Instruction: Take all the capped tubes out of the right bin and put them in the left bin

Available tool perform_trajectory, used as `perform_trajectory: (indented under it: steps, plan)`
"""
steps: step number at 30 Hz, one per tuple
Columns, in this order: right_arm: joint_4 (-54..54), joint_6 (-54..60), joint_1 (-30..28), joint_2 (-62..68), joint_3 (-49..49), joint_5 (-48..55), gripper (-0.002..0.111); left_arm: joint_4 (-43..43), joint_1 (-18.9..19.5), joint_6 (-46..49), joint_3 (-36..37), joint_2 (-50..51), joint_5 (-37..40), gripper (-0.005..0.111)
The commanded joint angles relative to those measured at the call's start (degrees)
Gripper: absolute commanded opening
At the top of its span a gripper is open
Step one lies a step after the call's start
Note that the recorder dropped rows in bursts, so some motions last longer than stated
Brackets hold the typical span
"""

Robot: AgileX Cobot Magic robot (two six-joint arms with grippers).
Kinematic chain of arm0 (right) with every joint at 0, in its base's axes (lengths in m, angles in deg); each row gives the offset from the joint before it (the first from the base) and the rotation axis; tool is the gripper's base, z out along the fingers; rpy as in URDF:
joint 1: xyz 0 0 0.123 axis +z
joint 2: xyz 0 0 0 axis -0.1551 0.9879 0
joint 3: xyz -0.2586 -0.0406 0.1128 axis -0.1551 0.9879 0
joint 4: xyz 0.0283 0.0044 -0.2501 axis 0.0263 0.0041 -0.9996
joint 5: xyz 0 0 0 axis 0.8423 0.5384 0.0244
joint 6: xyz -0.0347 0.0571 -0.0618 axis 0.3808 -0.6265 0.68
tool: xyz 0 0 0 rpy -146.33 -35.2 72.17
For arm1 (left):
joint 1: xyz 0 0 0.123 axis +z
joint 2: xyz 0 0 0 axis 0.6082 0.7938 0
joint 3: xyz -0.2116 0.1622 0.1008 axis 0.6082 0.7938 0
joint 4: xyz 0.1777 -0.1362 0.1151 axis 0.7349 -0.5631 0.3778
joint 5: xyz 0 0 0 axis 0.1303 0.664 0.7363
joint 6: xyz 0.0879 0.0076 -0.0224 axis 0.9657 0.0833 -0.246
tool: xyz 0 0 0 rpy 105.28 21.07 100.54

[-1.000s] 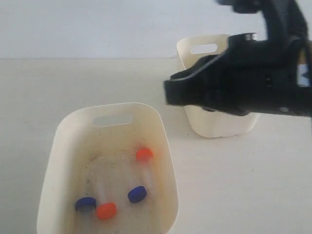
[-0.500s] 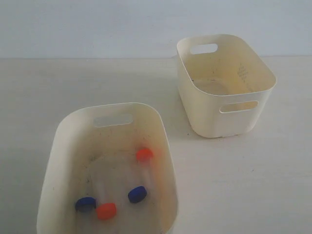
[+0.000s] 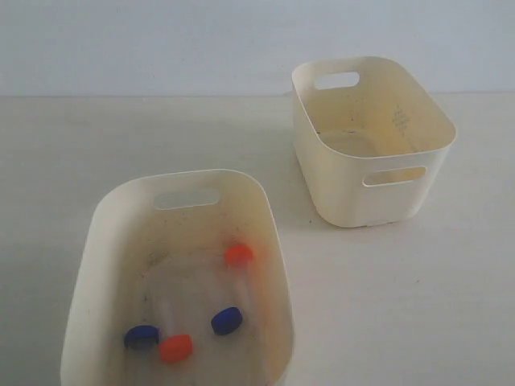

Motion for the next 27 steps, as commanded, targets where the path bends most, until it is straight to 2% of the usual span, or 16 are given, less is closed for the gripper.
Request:
perform_trajectory:
  steps: [1, 27]
  plan:
    - [-1.3, 6.3, -0.3, -0.3, 0.3, 10.0, 0.005, -0.4, 0.1, -0.7, -0.2, -0.1, -0.8, 0.004]
    - [-1.3, 6.4, -0.3, -0.3, 0.3, 11.3, 0.005, -0.4, 0.1, -0.7, -0.2, -0.1, -0.8, 0.004]
